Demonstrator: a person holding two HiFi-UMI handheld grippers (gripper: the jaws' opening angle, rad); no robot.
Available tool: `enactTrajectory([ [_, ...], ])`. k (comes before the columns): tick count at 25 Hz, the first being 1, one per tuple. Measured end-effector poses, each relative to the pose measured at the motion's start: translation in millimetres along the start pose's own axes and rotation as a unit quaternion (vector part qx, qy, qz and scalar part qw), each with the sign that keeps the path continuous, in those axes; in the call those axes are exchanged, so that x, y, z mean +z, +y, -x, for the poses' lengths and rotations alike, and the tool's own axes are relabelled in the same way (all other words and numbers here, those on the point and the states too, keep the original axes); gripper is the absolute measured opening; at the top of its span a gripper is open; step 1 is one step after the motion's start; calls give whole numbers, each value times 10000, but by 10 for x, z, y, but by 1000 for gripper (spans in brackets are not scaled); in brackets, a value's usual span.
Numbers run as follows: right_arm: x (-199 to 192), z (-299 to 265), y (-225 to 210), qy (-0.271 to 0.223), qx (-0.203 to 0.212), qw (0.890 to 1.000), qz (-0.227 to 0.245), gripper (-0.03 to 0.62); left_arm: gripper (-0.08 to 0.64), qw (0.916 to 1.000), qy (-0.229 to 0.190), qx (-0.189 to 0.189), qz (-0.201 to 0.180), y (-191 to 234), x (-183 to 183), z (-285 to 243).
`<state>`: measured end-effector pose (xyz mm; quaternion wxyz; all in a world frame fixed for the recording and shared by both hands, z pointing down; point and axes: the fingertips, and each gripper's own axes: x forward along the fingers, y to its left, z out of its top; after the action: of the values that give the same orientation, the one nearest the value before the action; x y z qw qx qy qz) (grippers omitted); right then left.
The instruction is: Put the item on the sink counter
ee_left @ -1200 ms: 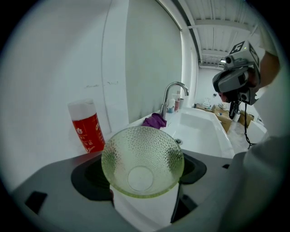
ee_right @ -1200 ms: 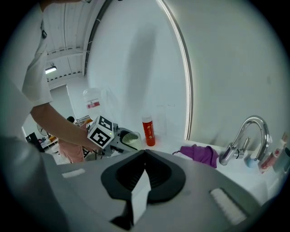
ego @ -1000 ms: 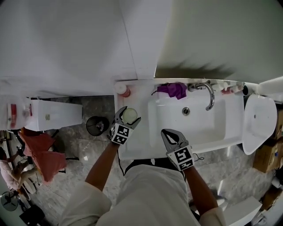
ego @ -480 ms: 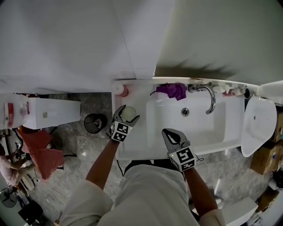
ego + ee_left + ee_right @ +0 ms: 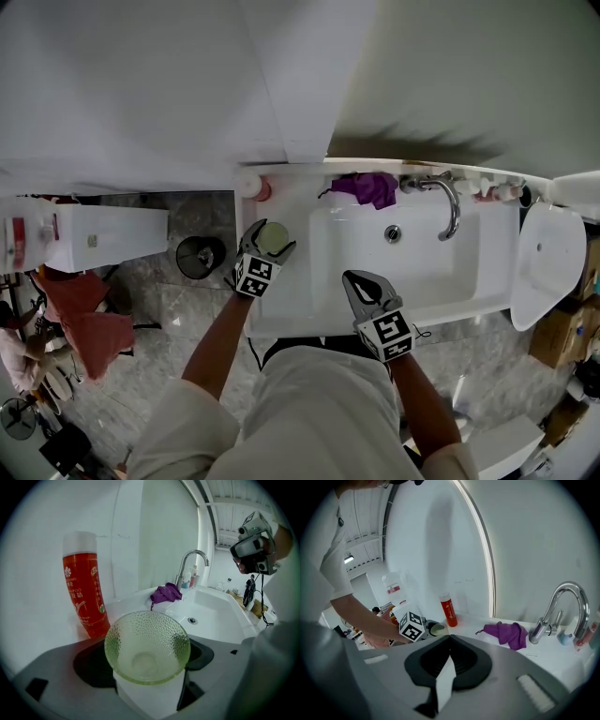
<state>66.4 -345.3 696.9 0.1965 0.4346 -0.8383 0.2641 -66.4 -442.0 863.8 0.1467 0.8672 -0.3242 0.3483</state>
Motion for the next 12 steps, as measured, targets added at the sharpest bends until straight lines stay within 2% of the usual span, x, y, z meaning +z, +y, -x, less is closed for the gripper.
enactTrajectory([
  [6, 21, 7, 29, 2, -38, 10000, 62, 11, 397, 9999, 84, 38, 110, 32, -20, 16],
  [12, 69, 59, 82, -85, -99, 9999, 49, 11, 453, 9995, -53, 103, 288, 88, 50, 120],
])
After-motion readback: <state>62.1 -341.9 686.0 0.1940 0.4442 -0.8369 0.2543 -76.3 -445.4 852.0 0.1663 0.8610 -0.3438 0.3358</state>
